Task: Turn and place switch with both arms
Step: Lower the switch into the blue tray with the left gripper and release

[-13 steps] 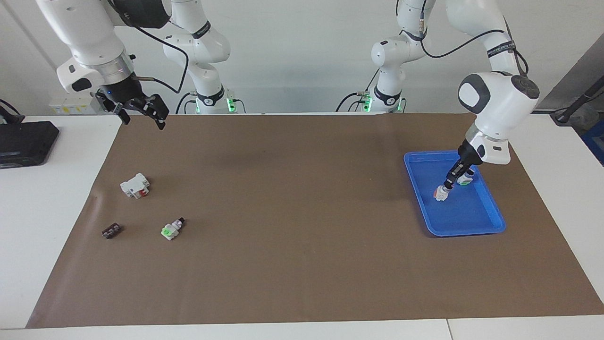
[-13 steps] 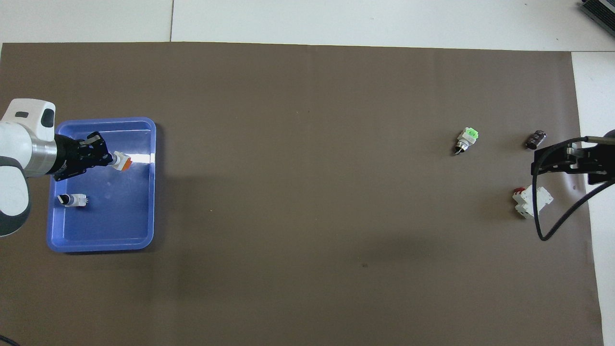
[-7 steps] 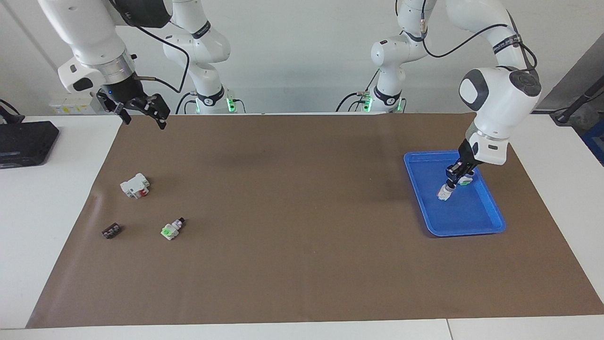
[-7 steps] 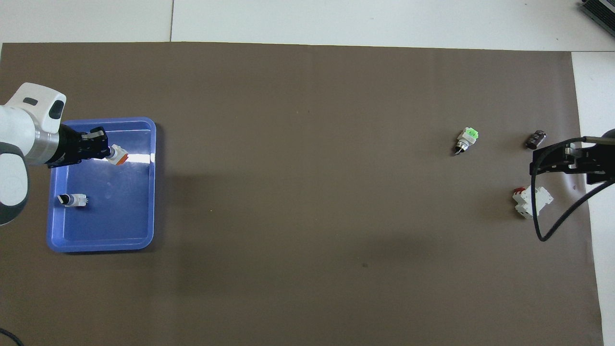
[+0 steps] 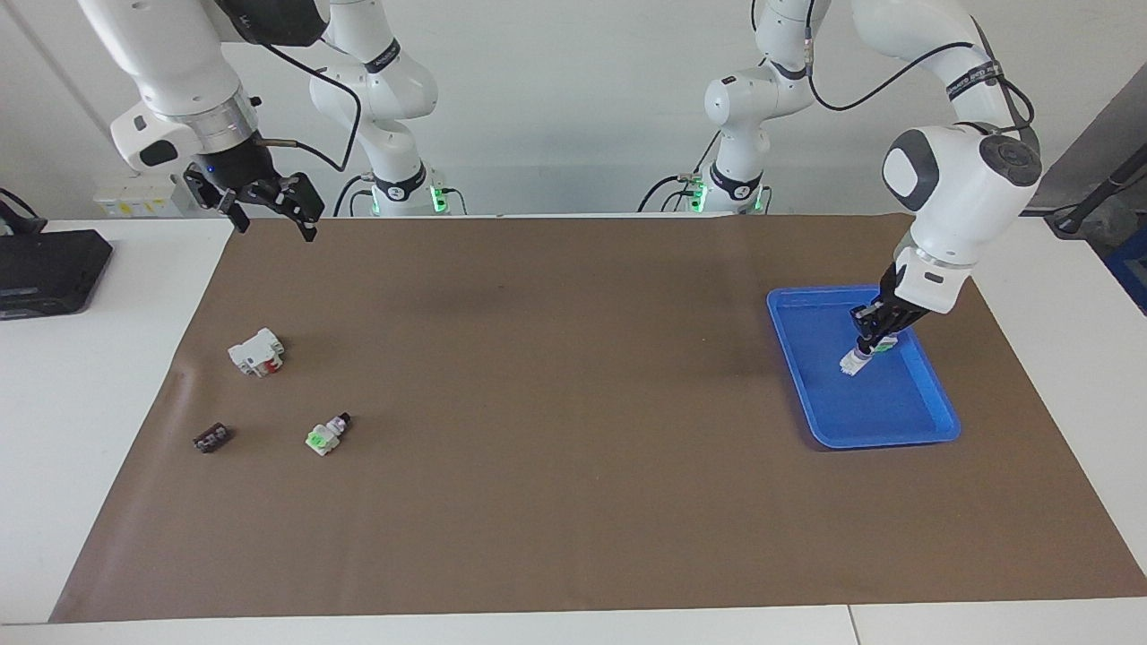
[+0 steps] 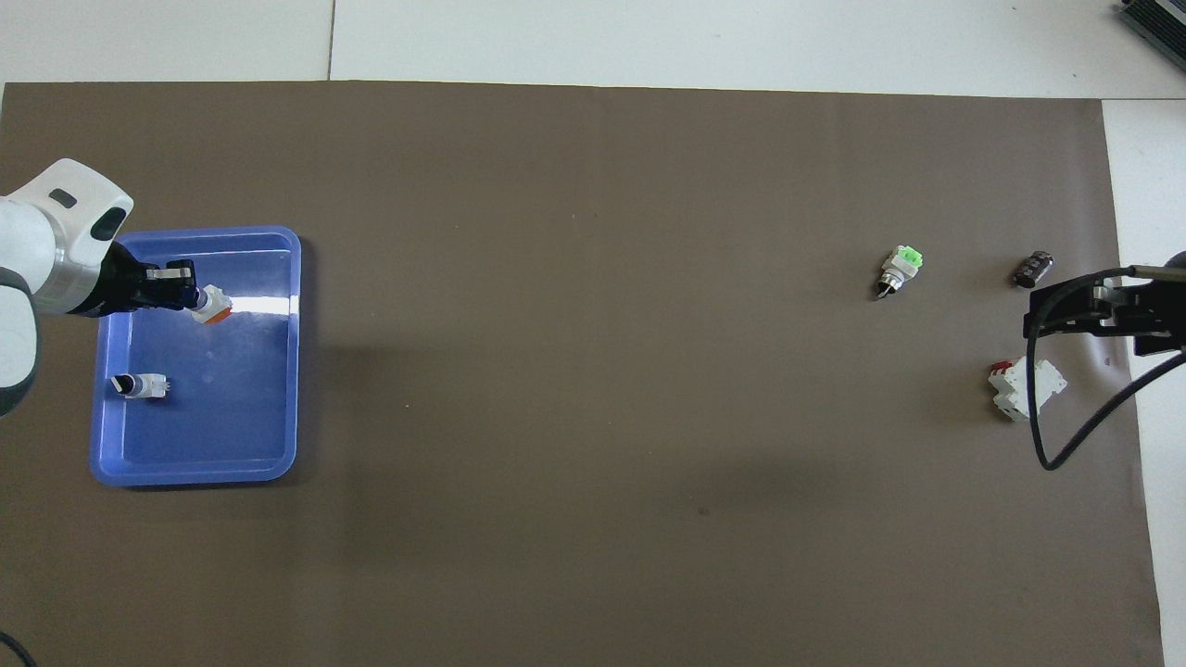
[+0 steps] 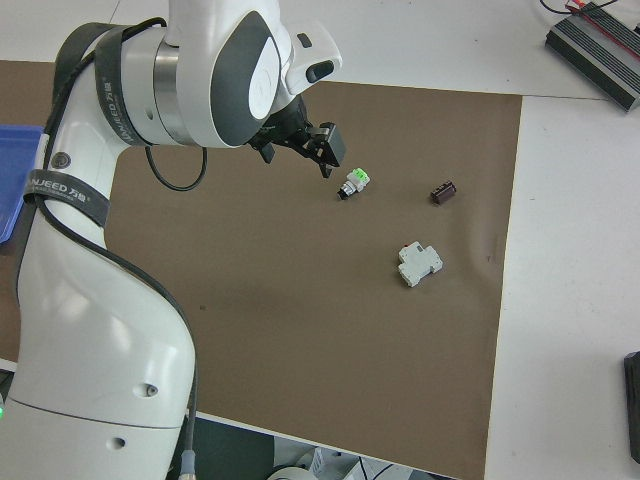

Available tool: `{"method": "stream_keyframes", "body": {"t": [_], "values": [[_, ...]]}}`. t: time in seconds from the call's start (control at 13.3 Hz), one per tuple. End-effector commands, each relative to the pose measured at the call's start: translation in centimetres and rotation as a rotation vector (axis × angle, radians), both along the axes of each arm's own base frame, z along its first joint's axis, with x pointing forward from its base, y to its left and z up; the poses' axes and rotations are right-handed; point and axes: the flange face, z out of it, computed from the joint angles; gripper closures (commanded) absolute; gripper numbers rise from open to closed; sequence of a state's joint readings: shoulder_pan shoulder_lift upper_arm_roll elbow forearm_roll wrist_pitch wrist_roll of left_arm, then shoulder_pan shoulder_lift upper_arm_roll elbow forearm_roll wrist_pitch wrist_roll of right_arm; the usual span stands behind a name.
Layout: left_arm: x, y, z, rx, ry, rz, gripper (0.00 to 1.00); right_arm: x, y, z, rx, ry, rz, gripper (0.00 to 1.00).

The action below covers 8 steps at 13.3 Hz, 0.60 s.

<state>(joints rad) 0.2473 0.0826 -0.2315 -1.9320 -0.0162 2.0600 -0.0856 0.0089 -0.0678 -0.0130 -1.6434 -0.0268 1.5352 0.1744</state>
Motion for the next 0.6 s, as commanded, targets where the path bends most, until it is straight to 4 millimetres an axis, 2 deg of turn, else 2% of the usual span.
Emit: {"method": "stream_keyframes", "body": {"t": [0.0,0.38,0.53], "values": [[-0.5,1.9,-0.5,0.023,0.037,-0.085,1.0,-0.3,0.1,0.3,0.004,-0.013,-0.005,0.0],[-3.3,3.8,-3.2,0.027,0.089,-0.197,1.0,-0.3,0.1,0.3,0.004,-0.013,-0.005,0.0],[-4.3,3.8,-4.1,0.029,0.098,-0.24,1.0,-0.3,0.1,0.3,0.004,-0.013,-0.005,0.0]]}}
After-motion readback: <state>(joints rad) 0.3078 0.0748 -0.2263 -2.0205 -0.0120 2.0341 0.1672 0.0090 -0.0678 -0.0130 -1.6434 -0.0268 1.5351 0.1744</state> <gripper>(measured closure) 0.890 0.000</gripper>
